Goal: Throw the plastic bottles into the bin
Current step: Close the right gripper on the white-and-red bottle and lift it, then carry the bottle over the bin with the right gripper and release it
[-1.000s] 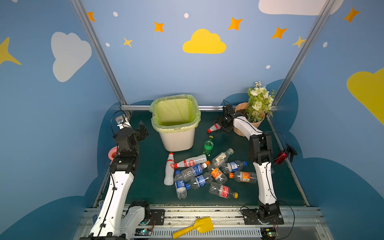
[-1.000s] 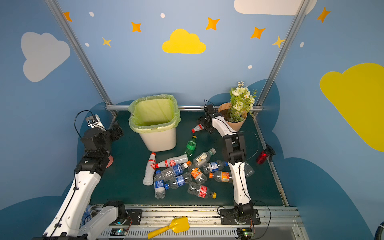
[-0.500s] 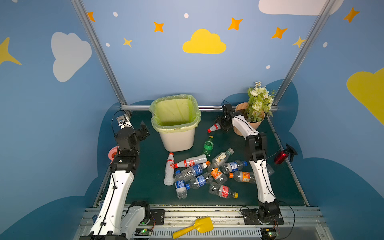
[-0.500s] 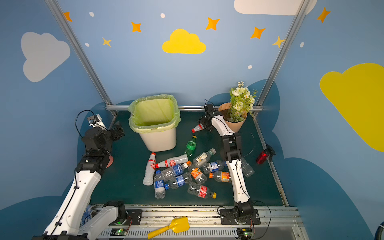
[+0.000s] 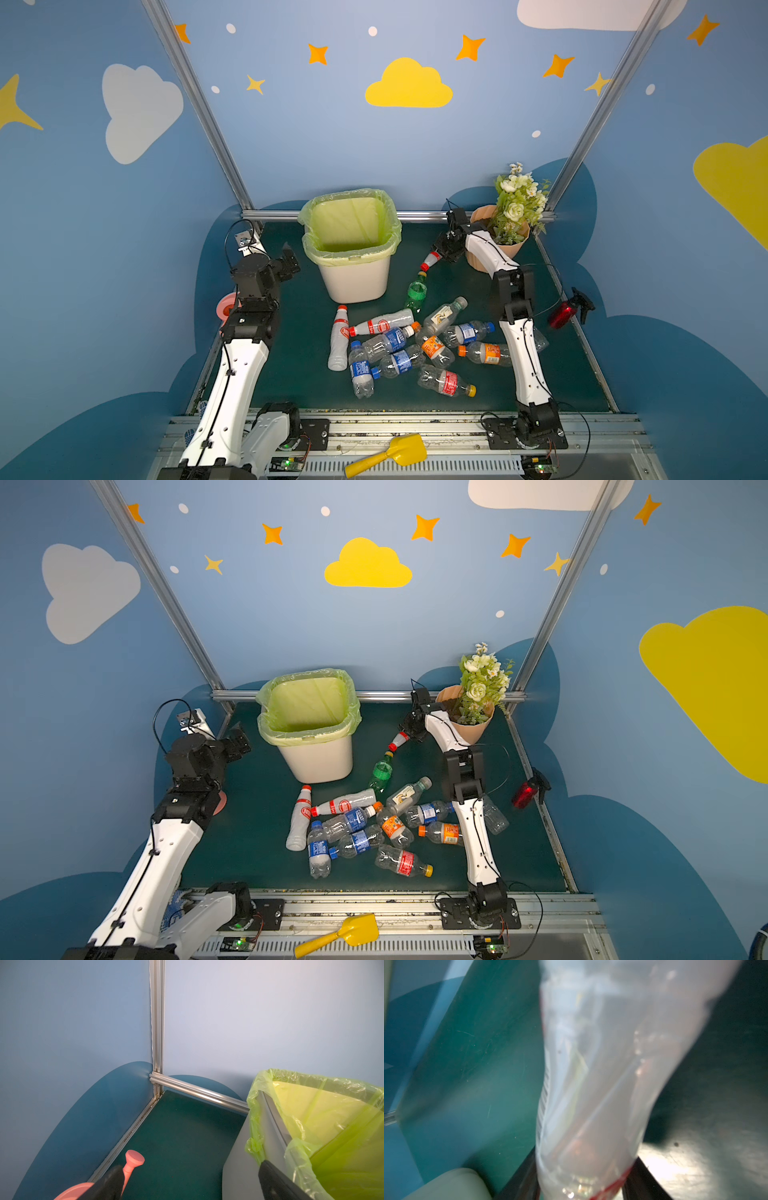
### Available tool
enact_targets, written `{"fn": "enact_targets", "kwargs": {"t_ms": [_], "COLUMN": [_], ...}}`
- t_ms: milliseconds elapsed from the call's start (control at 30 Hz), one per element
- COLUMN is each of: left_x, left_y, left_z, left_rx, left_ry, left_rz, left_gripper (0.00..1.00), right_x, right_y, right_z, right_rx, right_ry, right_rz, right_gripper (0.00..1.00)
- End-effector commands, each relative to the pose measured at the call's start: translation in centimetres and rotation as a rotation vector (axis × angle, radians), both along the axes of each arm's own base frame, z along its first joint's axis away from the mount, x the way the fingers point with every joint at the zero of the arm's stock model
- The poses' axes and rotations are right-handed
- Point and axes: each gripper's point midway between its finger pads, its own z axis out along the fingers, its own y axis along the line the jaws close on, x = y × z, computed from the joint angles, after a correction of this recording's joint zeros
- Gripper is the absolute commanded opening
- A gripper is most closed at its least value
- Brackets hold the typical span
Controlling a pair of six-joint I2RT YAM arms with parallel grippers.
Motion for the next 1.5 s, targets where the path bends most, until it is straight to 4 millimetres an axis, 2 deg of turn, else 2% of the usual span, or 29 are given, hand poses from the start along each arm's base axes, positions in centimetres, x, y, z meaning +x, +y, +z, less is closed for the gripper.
{"fn": "enact_targets", "kwargs": {"t_ms": [0,167,300,633,933,1033,1233,1467], "left_x": [0.0,-0.2,-0.6,-1.4,-1.6,-1.7,-2.1,-2.6], "left_y": [0.1,0.2,0.3,0.0,-0.2,-0.3,0.1,0.6], "left_z": [0.3,0.3,0.7,1.4,1.7,1.7,1.4,0.5], "left_rx": [-0.017,-0.034,-0.049,-0.063,-0.080,-0.084,-0.091,-0.111], "left_ry": [-0.022,-0.030,-0.048,-0.082,-0.096,-0.100,-0.100,-0.084], "left_rz": [0.007,0.019,0.029,0.015,0.003,0.003,0.025,0.065], "left_gripper": [1.00,1.00,1.00,1.00,1.00,1.00,1.00,1.00], "right_x": [-0.1,0.4,0.8,0.7,-0.9,-1.8,-4.4,-9.5], "right_y": [0.4,1.1,1.7,2.5,3.3,3.7,3.1,2.0], "right_z": [-1.0,0.6,3.2,12.0,20.1,23.3,31.4,41.7], "right_rx": [0.026,0.065,0.107,0.149,0.168,0.183,0.159,0.087], "right_ry": [0.018,-0.041,-0.123,-0.339,-0.533,-0.605,-0.811,-1.116], "right_rz": [0.038,0.078,0.097,0.169,0.223,0.247,0.284,0.304], "right_gripper": [0.49,0.40,0.41,0.45,0.46,0.46,0.46,0.46]}}
